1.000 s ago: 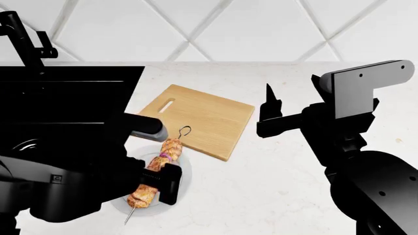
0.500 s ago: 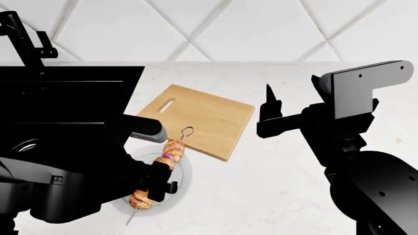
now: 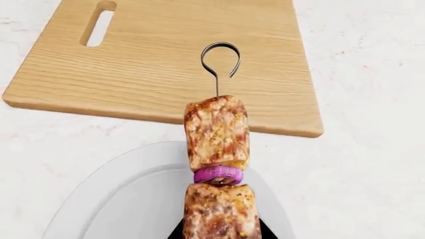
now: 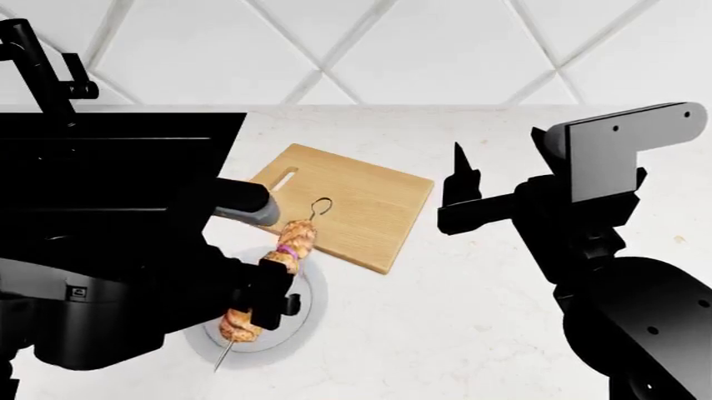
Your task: Pick the skewer from the plate and place it on the cutting board. Then pick the condiment bottle from the cabinet and place it next to the cutting board.
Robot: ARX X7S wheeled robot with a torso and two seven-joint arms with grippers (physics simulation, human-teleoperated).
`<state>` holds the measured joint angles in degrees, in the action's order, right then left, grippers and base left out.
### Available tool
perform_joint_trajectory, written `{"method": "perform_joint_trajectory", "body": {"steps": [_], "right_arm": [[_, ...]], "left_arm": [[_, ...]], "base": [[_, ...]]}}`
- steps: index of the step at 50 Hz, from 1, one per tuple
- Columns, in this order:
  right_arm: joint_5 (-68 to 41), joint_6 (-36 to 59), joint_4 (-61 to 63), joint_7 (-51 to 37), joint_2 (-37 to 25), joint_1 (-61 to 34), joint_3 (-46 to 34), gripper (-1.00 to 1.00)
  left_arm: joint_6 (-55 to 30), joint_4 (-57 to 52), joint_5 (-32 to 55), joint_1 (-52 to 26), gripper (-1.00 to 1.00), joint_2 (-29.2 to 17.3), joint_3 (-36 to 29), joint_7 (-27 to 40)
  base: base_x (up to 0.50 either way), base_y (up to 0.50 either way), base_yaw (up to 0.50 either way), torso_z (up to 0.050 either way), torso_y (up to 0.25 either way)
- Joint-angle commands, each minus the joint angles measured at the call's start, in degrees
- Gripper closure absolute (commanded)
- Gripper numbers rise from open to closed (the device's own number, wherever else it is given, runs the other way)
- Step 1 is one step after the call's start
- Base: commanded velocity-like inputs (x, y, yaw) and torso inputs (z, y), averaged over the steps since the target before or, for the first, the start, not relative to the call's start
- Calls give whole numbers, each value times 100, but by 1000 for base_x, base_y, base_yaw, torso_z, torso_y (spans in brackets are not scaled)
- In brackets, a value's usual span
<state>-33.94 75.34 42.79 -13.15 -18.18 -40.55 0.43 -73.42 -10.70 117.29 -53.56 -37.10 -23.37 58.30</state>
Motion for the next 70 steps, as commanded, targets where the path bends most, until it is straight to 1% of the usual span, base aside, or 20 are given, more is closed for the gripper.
{"method": "perform_joint_trajectory", "body": {"steps": [1,8,16,24,30,41,49,58,70], "right_arm": [[-51,21,8,-41,-8,-27,12,-100],[-98,64,24,-62,-20,-83,36,-100],[-155,132,116,-97,-93,-56,140,-100],[-327,386,368,-120,-214,-26,444,-100],[-448,530,441,-93,-298,-106,502,-100],[-587,622,500,-57,-433,-118,586,-100],[-624,582,476,-71,-450,-101,555,-100],[-659,541,458,-100,-472,-42,557,-100],[-425,-93,210,39,-660,303,333,-100]], "left_arm": [[110,-19,324,-420,100,-55,-43,186],[-12,350,99,-984,100,192,-188,69],[-189,930,-577,-1577,100,599,-335,-406],[-232,1379,-1276,-1948,100,943,-526,-887],[-200,1698,-1763,-2189,100,1269,-756,-1213],[133,2633,-3098,-2762,100,1832,-1367,-2379],[690,3578,-4058,-3042,100,2159,-1911,-3461],[1315,4852,-4827,-3297,100,2615,-2419,-4444],[1974,6364,-5443,-3419,100,3201,-2878,-5351]], "base": [[0,0,0,0,0],[0,0,0,0,0],[0,0,0,0,0],[0,0,0,0,0],[0,0,0,0,2],[0,0,0,0,0],[0,0,0,0,0],[0,0,0,0,0],[0,0,0,0,0]]}}
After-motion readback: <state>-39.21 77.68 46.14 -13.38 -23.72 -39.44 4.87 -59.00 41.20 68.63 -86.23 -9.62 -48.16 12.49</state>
